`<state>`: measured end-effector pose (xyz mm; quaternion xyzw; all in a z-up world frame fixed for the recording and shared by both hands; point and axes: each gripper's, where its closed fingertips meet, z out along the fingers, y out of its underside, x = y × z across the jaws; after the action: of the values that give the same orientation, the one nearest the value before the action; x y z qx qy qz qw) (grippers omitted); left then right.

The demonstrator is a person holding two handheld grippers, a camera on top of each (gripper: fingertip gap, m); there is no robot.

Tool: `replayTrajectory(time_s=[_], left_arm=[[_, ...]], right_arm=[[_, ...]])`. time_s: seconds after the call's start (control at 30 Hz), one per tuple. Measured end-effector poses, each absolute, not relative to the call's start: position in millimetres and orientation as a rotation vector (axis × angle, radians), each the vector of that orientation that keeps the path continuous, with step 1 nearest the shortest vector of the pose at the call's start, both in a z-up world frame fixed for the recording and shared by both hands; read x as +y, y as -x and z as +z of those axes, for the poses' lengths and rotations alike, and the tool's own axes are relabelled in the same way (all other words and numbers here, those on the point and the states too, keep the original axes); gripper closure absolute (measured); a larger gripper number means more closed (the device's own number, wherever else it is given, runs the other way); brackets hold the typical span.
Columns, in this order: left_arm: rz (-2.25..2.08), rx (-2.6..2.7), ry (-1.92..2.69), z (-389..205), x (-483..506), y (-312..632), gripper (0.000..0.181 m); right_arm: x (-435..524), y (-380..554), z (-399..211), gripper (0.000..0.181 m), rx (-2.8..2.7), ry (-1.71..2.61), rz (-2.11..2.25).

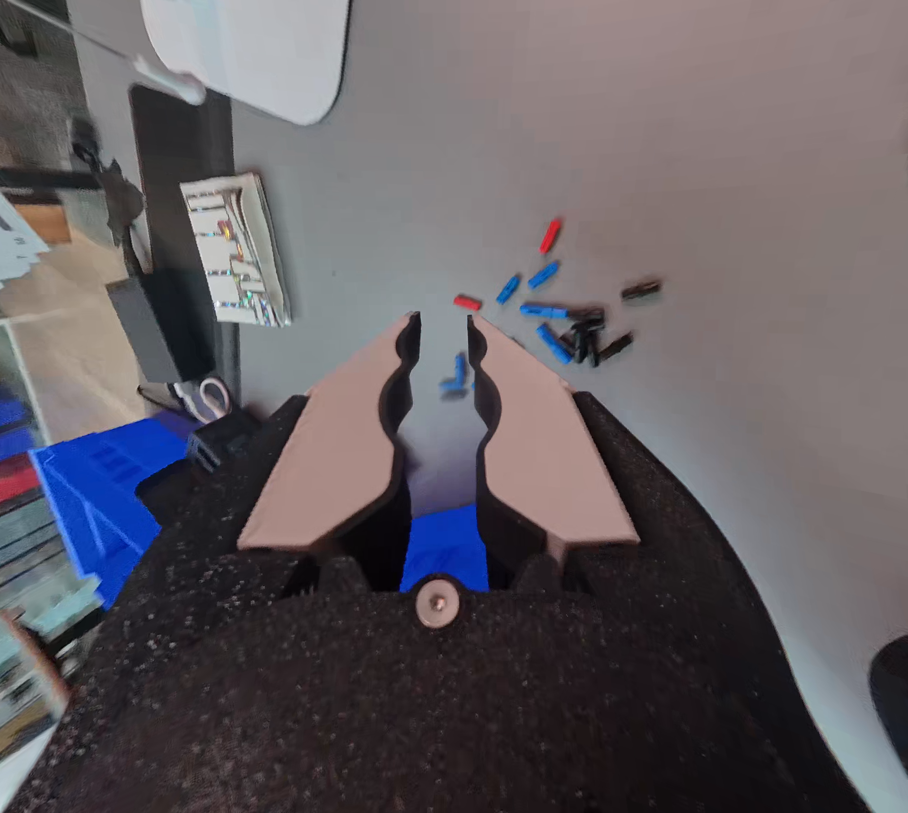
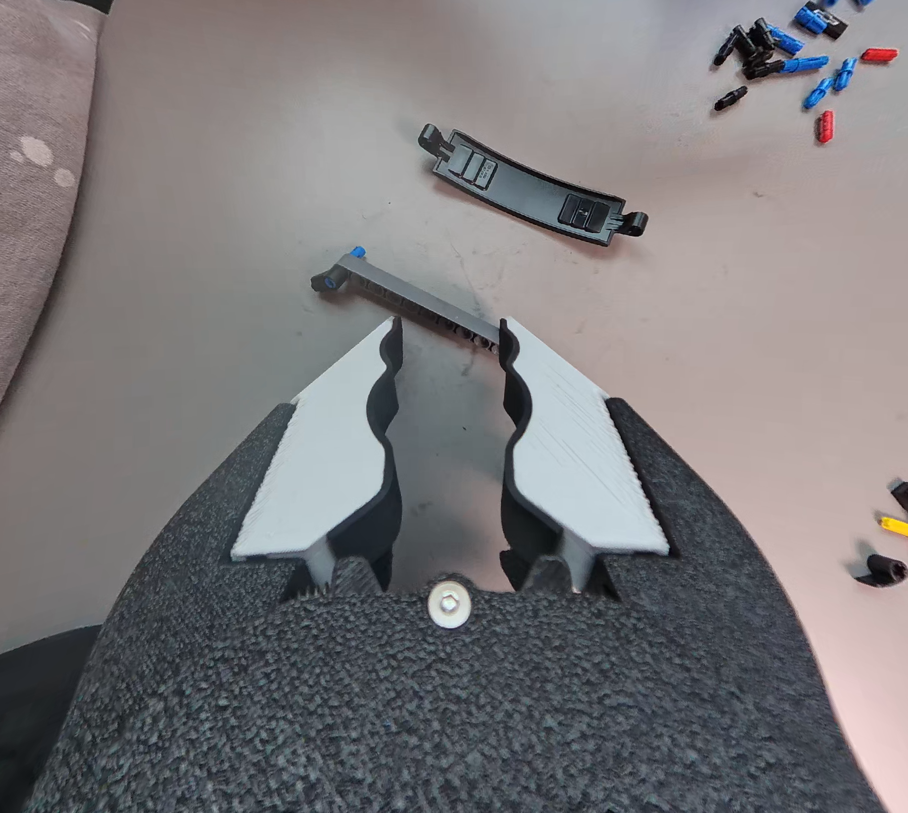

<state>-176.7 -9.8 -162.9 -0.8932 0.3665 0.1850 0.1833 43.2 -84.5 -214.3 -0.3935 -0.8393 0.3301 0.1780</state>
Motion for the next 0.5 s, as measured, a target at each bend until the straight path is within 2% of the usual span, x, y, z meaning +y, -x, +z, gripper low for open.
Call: replayTrajectory(time_s=[0.17, 0.27, 0.37, 0.5], left_arm=[[0.164, 0.917, 2.308, -151, -20, 100, 0.160], [-0.228, 0.914, 2.247, -163, -45, 35, 0.157], [-0.626, 0.955, 2.206, -177, -79, -21, 0.155], [-0.758, 1.158, 2.117, -194, -112, -51, 0.155]], right_arm=[[-83, -45, -214, 0.149, -2.409, 1.135, 0.930], [-81, -49, -214, 0.161, -2.424, 1.135, 0.895], [-80, -53, -214, 0.164, -2.420, 1.146, 0.881], [-71, -58, -210, 0.181, -2.365, 1.200, 0.918]])
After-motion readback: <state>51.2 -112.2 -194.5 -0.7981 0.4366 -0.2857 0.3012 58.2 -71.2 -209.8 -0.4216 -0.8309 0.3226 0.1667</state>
